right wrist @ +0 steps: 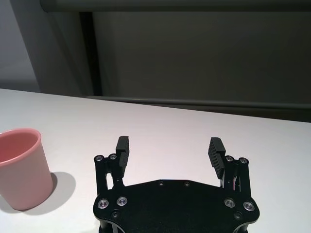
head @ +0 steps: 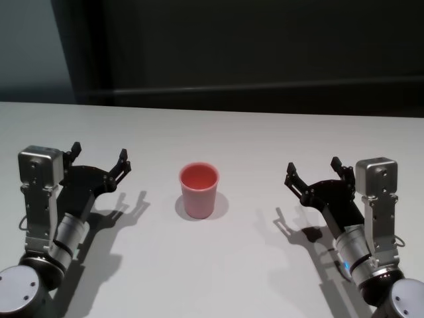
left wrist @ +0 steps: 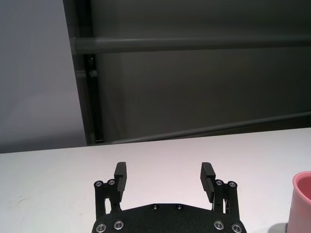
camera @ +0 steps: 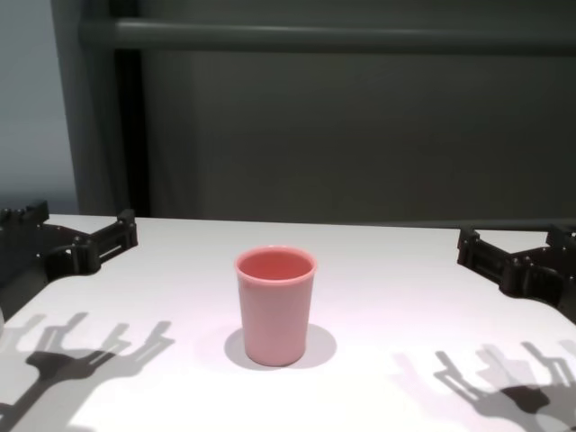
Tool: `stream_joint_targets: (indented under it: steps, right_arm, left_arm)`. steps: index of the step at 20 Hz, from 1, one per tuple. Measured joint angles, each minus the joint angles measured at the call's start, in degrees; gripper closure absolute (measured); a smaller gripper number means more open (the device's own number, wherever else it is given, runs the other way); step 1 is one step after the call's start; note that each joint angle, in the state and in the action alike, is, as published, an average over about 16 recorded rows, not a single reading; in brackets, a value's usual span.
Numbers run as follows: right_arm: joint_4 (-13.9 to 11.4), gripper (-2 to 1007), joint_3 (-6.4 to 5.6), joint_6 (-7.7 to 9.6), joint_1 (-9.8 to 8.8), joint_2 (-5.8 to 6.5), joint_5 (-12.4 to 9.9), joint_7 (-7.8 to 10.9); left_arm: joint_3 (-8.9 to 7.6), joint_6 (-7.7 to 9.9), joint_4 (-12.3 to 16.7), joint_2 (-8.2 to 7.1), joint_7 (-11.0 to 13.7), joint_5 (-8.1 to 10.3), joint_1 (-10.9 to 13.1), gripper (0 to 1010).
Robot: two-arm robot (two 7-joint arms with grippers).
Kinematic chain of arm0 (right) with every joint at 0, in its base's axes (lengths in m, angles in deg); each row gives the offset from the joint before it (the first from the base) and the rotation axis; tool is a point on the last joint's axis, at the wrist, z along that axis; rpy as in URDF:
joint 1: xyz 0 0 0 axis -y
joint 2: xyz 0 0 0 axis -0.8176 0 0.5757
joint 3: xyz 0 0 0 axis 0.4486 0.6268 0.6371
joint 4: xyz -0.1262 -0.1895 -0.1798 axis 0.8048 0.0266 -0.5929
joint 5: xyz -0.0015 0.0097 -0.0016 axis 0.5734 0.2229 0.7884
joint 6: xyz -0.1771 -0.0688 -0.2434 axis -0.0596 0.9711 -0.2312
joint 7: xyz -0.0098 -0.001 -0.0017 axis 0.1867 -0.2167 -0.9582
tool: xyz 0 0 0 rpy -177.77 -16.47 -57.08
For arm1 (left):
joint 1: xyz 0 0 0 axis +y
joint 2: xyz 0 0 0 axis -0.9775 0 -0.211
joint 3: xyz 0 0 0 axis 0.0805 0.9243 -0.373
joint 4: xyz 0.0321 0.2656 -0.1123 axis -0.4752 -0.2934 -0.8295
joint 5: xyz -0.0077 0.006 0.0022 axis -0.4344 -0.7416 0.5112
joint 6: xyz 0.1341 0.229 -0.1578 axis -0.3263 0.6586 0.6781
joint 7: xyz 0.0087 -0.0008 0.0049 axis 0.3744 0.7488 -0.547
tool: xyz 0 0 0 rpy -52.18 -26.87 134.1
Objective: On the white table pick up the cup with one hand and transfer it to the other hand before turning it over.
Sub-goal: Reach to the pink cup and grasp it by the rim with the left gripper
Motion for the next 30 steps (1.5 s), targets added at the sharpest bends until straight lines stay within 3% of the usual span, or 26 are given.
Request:
stream_joint_targets:
  steps: [30]
  right_arm:
    - [0.0, 3, 0.0, 0.0, 0.0, 0.0, 0.0, 0.0]
  left_arm:
    - [0.0, 0.0, 0.0, 0.0, 0.0, 0.0, 0.0, 9]
